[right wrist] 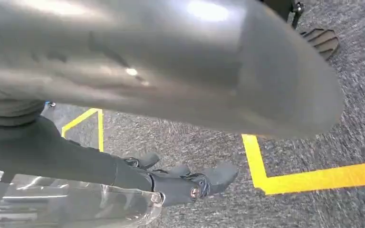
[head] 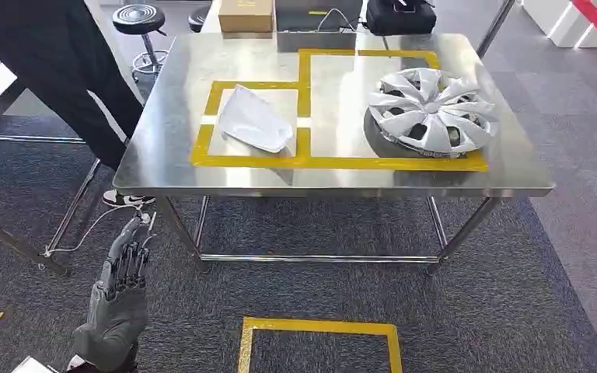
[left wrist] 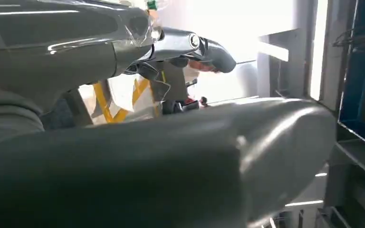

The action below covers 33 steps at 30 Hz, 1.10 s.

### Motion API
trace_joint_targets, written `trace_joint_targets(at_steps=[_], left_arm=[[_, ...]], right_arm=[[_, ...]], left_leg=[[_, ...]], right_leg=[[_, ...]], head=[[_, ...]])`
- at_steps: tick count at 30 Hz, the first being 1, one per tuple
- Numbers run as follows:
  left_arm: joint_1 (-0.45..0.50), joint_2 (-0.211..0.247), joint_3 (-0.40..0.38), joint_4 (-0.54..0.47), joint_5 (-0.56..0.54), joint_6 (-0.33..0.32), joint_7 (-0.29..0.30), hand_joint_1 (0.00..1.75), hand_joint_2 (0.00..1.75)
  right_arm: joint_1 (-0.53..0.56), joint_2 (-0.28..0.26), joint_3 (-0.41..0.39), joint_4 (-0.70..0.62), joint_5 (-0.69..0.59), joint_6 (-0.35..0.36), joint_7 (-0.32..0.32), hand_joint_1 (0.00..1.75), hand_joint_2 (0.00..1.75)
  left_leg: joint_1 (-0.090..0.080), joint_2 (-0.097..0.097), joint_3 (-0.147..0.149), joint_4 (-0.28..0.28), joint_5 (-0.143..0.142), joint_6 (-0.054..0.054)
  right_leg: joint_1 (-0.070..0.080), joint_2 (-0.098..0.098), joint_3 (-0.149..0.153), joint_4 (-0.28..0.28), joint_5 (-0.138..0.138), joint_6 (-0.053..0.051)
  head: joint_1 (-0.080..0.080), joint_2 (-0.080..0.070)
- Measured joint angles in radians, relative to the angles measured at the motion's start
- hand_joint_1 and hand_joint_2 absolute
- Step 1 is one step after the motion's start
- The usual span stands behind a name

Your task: Take the parts from the cabinet and place them on the table.

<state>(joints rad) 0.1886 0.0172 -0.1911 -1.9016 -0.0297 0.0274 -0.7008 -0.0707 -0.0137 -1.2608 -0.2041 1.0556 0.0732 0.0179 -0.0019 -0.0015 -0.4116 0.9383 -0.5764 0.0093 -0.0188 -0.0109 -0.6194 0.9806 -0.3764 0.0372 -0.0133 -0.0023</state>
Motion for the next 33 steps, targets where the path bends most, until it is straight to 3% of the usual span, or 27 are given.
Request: trace_joint_targets(at_steps=[1,2,4,5,6,7,8,9,10,11,12,13,15,16,17,18,20,21,22,24,26,27,28,29,31,32,33], left_arm=[[-0.010,0.000,0.001,0.008,0.004,-0.012,0.000,0.00,0.00],[-0.027,-0.002,0.001,0.021,0.009,-0.022,0.000,0.00,0.00],[-0.056,-0.008,0.002,0.048,0.006,-0.041,0.000,0.00,0.00],[-0.067,-0.010,0.000,0.067,0.004,-0.054,0.000,0.00,0.00],[-0.076,-0.011,0.000,0.083,0.004,-0.062,0.000,0.00,0.00],[-0.087,-0.011,-0.002,0.099,0.005,-0.072,0.000,0.00,0.00],[-0.098,-0.011,-0.005,0.115,0.007,-0.078,0.000,0.00,0.00],[-0.112,-0.012,-0.006,0.132,0.010,-0.082,0.000,0.00,0.00],[-0.123,-0.012,-0.009,0.147,0.008,-0.089,0.000,0.00,0.00],[-0.134,-0.012,-0.012,0.161,0.003,-0.093,0.000,0.00,0.00],[-0.144,-0.012,-0.015,0.175,-0.002,-0.096,0.000,0.00,0.00],[-0.151,-0.013,-0.017,0.183,-0.008,-0.099,0.000,0.00,0.00],[-0.163,-0.013,-0.021,0.201,-0.012,-0.101,0.000,0.00,0.00],[-0.166,-0.013,-0.024,0.209,-0.012,-0.102,0.000,0.00,0.00],[-0.166,-0.013,-0.025,0.216,-0.012,-0.103,0.000,0.00,0.00],[-0.167,-0.012,-0.025,0.221,-0.011,-0.105,0.000,0.00,0.00],[-0.173,-0.011,-0.026,0.235,-0.010,-0.112,0.000,0.00,0.00],[-0.174,-0.011,-0.027,0.244,-0.010,-0.114,0.000,0.00,0.00],[-0.173,-0.011,-0.028,0.251,-0.010,-0.116,0.000,0.00,0.00],[-0.175,-0.011,-0.029,0.261,-0.008,-0.117,0.000,0.00,0.00],[-0.183,-0.011,-0.030,0.266,-0.008,-0.116,0.000,0.00,0.00],[-0.189,-0.011,-0.029,0.266,-0.008,-0.114,0.000,0.00,0.00],[-0.194,-0.011,-0.030,0.266,-0.008,-0.114,0.000,0.00,0.00],[-0.195,-0.011,-0.030,0.266,-0.007,-0.114,0.000,0.00,0.00],[-0.194,-0.010,-0.030,0.269,-0.007,-0.114,0.000,0.00,0.00],[-0.196,-0.010,-0.031,0.271,-0.006,-0.114,0.000,0.00,0.00],[-0.200,-0.010,-0.033,0.272,-0.004,-0.114,0.000,0.00,0.00]], right_arm=[[0.002,0.000,0.000,0.000,-0.003,0.000,0.000,0.00,0.00],[0.002,0.001,0.000,0.001,-0.007,0.000,0.000,0.00,0.00],[-0.001,0.001,0.000,0.001,-0.013,0.002,0.000,0.00,0.00],[-0.004,-0.002,-0.001,0.001,-0.018,0.002,0.003,0.00,0.00],[-0.005,-0.002,-0.002,0.001,-0.022,0.002,0.006,0.00,0.00],[-0.007,-0.002,-0.002,0.001,-0.027,0.002,0.011,0.00,0.00],[-0.006,-0.002,-0.003,0.001,-0.030,0.002,0.014,0.00,0.00],[-0.006,-0.002,-0.003,0.001,-0.033,0.002,0.015,0.00,0.00],[-0.006,-0.002,-0.004,0.001,-0.035,0.003,0.013,0.00,0.00],[-0.007,-0.002,-0.005,0.001,-0.037,0.005,0.009,0.00,0.00],[-0.010,-0.002,-0.006,0.001,-0.039,0.008,0.003,0.00,0.00],[-0.012,-0.002,-0.007,0.001,-0.039,0.009,0.000,0.00,0.00],[-0.010,0.000,-0.009,0.001,-0.039,0.011,-0.005,0.00,0.00],[-0.009,0.000,-0.010,0.001,-0.040,0.013,-0.006,0.00,0.00],[-0.007,0.002,-0.011,0.001,-0.040,0.014,-0.006,0.00,0.00],[-0.008,0.002,-0.011,0.001,-0.041,0.014,-0.006,0.00,0.00],[-0.009,0.002,-0.011,0.001,-0.043,0.014,-0.008,0.00,0.00],[-0.008,0.002,-0.013,0.001,-0.045,0.014,-0.008,0.00,0.00],[-0.008,0.003,-0.014,0.001,-0.045,0.014,-0.008,0.00,0.00],[-0.008,0.004,-0.018,0.001,-0.047,0.014,-0.008,0.00,0.00],[-0.007,0.005,-0.019,0.001,-0.047,0.015,-0.010,0.00,0.00],[-0.007,0.012,-0.019,0.001,-0.045,0.018,-0.011,0.00,0.00],[-0.007,0.012,-0.019,0.000,-0.045,0.020,-0.011,0.00,0.00],[-0.008,0.011,-0.020,0.000,-0.045,0.020,-0.013,0.00,0.00],[-0.008,0.012,-0.021,0.000,-0.044,0.020,-0.013,0.00,0.00],[-0.007,0.012,-0.022,0.001,-0.043,0.020,-0.013,0.00,0.00],[-0.006,0.015,-0.023,0.001,-0.041,0.021,-0.012,0.00,0.00]], left_leg=[[0.002,0.002,-0.008,-0.003,0.014,0.014],[0.005,0.009,-0.021,-0.003,0.027,0.024],[0.003,0.008,-0.050,-0.003,0.053,0.036],[0.001,0.009,-0.066,-0.002,0.066,0.038],[-0.002,0.012,-0.083,0.000,0.078,0.039],[-0.004,0.013,-0.101,0.004,0.090,0.038],[-0.004,0.014,-0.111,0.009,0.099,0.038],[-0.004,0.014,-0.131,0.016,0.109,0.035],[-0.004,0.013,-0.147,0.022,0.118,0.032],[-0.004,0.013,-0.160,0.028,0.125,0.028],[-0.009,0.013,-0.172,0.036,0.131,0.022],[-0.010,0.014,-0.181,0.040,0.139,0.017],[-0.009,0.015,-0.190,0.040,0.157,0.010],[-0.008,0.014,-0.194,0.039,0.165,0.004],[-0.005,0.011,-0.202,0.043,0.153,-0.004],[-0.004,0.009,-0.215,0.070,0.107,-0.012],[-0.003,0.008,-0.256,0.212,-0.008,-0.020],[-0.002,0.008,-0.277,0.294,-0.048,-0.021],[-0.003,0.007,-0.285,0.342,-0.057,-0.020],[-0.003,0.007,-0.241,0.317,-0.004,-0.013],[-0.007,0.005,-0.126,0.156,0.059,0.004],[-0.014,0.003,-0.063,0.067,0.056,0.018],[-0.017,0.005,-0.029,0.006,0.040,0.022],[-0.018,0.004,-0.025,-0.009,0.039,0.020],[-0.025,0.003,-0.035,-0.009,0.051,0.028],[-0.014,0.008,-0.041,-0.020,0.067,0.035],[-0.012,0.012,-0.050,-0.019,0.076,0.041]], right_leg=[[-0.001,0.000,-0.007,-0.002,0.008,0.007],[-0.006,0.003,-0.014,0.016,-0.025,0.010],[-0.004,0.005,-0.049,0.131,-0.161,0.016],[-0.004,0.006,-0.071,0.218,-0.215,0.018],[-0.004,0.006,-0.085,0.292,-0.242,0.020],[-0.004,0.006,-0.085,0.340,-0.238,0.019],[-0.004,0.006,-0.067,0.341,-0.211,0.017],[-0.004,0.007,-0.022,0.300,-0.167,0.013],[-0.004,0.007,0.031,0.228,-0.135,0.010],[-0.004,0.007,0.097,0.132,-0.126,0.006],[-0.002,0.007,0.168,0.027,-0.150,0.006],[0.000,0.009,0.186,-0.023,-0.166,0.002],[0.004,0.011,0.171,-0.017,-0.162,-0.006],[0.006,0.010,0.162,-0.015,-0.156,-0.016],[0.000,0.006,0.148,-0.017,-0.144,-0.030],[0.000,0.006,0.142,-0.016,-0.136,-0.037],[0.002,0.005,0.119,-0.013,-0.117,-0.044],[0.004,0.005,0.104,-0.012,-0.107,-0.045],[0.005,0.005,0.090,-0.011,-0.097,-0.045],[0.009,0.005,0.061,-0.006,-0.079,-0.045],[0.014,0.005,0.045,-0.005,-0.065,-0.044],[0.013,0.005,0.040,-0.005,-0.059,-0.041],[0.018,0.005,0.036,-0.003,-0.053,-0.036],[0.015,0.004,0.034,-0.005,-0.043,-0.030],[0.010,0.004,0.028,-0.010,-0.025,-0.018],[0.012,0.005,0.021,-0.005,-0.033,-0.014],[0.011,0.007,0.010,0.015,-0.066,-0.008]], head=[[0.000,0.000],[0.001,0.000],[0.005,0.000],[0.006,0.000],[0.006,0.000],[0.006,0.000],[0.006,0.000],[0.006,0.000],[0.007,0.000],[0.005,0.000],[0.007,0.000],[0.005,0.000],[0.006,0.000],[0.005,0.000],[0.007,0.000],[0.003,0.000],[0.002,0.000],[0.002,0.000],[0.002,0.000],[0.002,0.000],[0.002,0.000],[0.002,0.000],[0.002,0.000],[0.003,0.000],[0.002,0.000],[0.002,0.000],[0.003,0.000]])
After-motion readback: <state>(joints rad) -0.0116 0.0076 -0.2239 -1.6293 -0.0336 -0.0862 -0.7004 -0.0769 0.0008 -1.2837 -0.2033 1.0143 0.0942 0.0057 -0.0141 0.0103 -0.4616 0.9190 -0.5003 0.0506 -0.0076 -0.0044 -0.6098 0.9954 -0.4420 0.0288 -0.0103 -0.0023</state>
